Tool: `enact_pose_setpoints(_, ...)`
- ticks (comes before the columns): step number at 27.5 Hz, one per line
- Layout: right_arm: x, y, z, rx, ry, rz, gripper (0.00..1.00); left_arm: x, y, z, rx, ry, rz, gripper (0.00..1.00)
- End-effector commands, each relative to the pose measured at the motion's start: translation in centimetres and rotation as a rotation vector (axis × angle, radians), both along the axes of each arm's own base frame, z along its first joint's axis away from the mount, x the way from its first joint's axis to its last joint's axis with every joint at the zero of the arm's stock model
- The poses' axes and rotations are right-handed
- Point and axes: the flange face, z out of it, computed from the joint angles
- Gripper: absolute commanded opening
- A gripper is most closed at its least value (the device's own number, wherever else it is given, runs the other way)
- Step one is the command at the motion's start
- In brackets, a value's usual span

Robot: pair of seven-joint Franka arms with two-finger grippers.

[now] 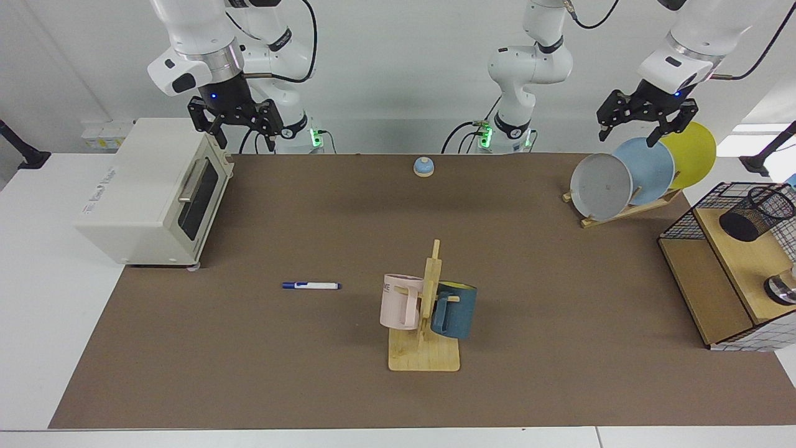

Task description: Put markers into pen holder

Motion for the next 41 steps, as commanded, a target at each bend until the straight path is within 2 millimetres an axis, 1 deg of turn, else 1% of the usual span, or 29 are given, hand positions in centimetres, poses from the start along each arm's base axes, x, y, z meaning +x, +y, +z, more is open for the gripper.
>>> enact_pose_setpoints(1, 0.1, -0.1, 0.3, 0.004, -0.014, -0.019, 1.00, -0.6, -0.2, 0.6, 0.000, 0.004, 0.010, 1.00)
enact_pose_setpoints(6, 0.2, -0.3, 0.2, 0.003, -0.012, -0.019, 1.00, -0.6, -0.3, 0.6, 0.000, 0.004, 0.006, 1.00)
enact_pose_setpoints(10, 0.0, 0.3, 0.3, 0.003, -0.014, -0.012, 1.00, -0.6, -0.8, 0.7, -0.001, 0.002, -0.003, 1.00)
enact_pose_setpoints(11, 0.0, 0.4, 0.3, 0.003, -0.014, -0.009, 1.00, -0.6, -1.2, 0.5, 0.000, 0.004, -0.010, 1.00)
enact_pose_setpoints(14, 0.0, 0.5, 0.3, 0.005, -0.014, -0.005, 1.00, -0.6, -1.4, 0.5, 0.000, 0.004, -0.015, 1.00)
enact_pose_setpoints(25, -0.1, 1.1, 0.2, 0.025, -0.017, -0.009, 1.00, -0.6, -1.2, 0.6, -0.001, 0.004, -0.012, 1.00)
enact_pose_setpoints(27, -0.1, 0.9, -0.2, 0.028, -0.021, -0.024, 1.00, -0.6, -1.2, 0.6, -0.001, 0.002, -0.012, 1.00)
enact_pose_setpoints(31, 0.1, 0.5, -0.9, 0.045, -0.085, -0.153, 1.00, -0.6, -1.0, 0.6, -0.001, 0.002, -0.009, 1.00)
enact_pose_setpoints(36, 0.3, 0.5, -1.9, 0.048, -0.070, -0.276, 1.00, -0.6, -0.9, 0.6, -0.001, 0.004, -0.006, 1.00)
enact_pose_setpoints(38, 0.6, 0.5, -2.6, 0.050, -0.064, -0.376, 1.00, -0.6, -0.9, 0.6, -0.001, 0.004, -0.006, 1.00)
enact_pose_setpoints(41, 1.6, 0.5, -4.4, 0.057, -0.049, -0.589, 1.00, -0.6, -0.9, 0.6, -0.001, 0.004, -0.006, 1.00)
